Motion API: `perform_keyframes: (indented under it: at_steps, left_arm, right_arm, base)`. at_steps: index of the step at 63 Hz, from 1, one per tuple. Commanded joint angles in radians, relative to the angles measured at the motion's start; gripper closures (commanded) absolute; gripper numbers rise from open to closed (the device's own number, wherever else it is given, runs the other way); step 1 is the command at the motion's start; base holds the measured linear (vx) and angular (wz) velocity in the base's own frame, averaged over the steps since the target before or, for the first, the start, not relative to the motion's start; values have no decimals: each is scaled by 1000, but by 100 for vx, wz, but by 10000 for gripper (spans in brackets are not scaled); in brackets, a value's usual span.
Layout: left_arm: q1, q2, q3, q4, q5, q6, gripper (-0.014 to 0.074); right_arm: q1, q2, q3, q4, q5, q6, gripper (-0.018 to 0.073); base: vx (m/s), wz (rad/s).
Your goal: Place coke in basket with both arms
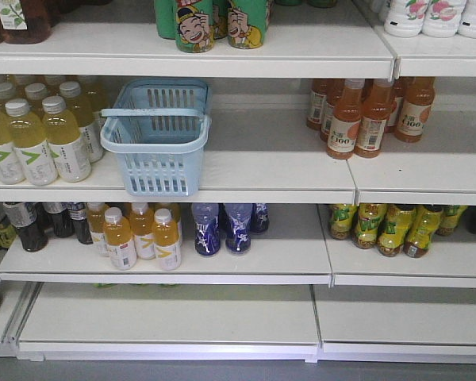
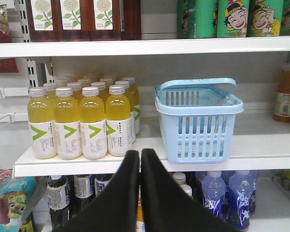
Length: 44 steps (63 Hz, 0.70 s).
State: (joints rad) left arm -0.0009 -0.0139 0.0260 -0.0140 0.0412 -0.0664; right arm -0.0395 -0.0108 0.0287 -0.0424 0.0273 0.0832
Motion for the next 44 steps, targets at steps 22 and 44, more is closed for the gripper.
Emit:
perform_keyframes:
  at_steps: [22,44]
  left_arm:
    - [-7,-13,-17,-10,-77,-7,603]
    - [-7,-13,-17,-10,-77,-7,603]
  right_arm:
    - [-9,-13,7,-7,-77,-8,564]
    - [-9,-13,7,-7,-77,-8,564]
  base:
    - [8,-1]
    - [4,-1]
